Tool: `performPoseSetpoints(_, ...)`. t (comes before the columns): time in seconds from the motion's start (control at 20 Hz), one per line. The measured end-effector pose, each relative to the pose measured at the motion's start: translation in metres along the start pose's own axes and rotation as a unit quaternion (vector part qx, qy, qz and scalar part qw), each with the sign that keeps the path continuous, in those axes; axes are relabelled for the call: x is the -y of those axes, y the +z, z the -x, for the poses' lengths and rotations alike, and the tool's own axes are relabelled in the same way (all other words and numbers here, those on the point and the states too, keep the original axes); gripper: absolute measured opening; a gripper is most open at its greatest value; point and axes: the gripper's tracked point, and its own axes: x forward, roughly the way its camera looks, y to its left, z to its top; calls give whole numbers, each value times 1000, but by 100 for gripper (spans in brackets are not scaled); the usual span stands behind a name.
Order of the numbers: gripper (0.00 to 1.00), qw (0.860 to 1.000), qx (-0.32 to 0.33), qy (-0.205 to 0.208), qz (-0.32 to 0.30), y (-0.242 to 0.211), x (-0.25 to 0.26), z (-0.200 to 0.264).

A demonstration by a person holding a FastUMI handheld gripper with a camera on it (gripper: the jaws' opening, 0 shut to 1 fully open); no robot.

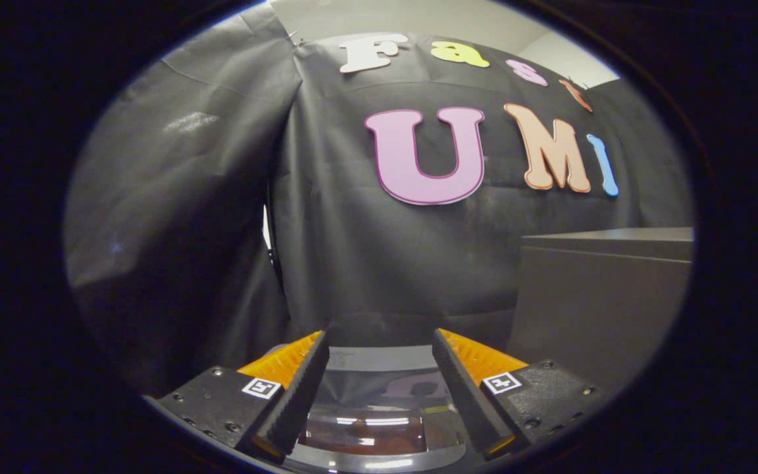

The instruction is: Put the clothes into the washing machine and then close the washing machine lid.

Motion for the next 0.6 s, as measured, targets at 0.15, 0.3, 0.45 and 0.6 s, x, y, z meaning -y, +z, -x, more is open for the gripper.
performPoseSetpoints(0.15,96,1000,-9,9,3,-2,-2,12)
performPoseSetpoints(0.3,96,999,-6,14,32,7,0,30)
performPoseSetpoints(0.45,97,999,-12,12,39,9,7,46)
performPoseSetpoints(0.6,97,999,-31,6,40,7,14,64)
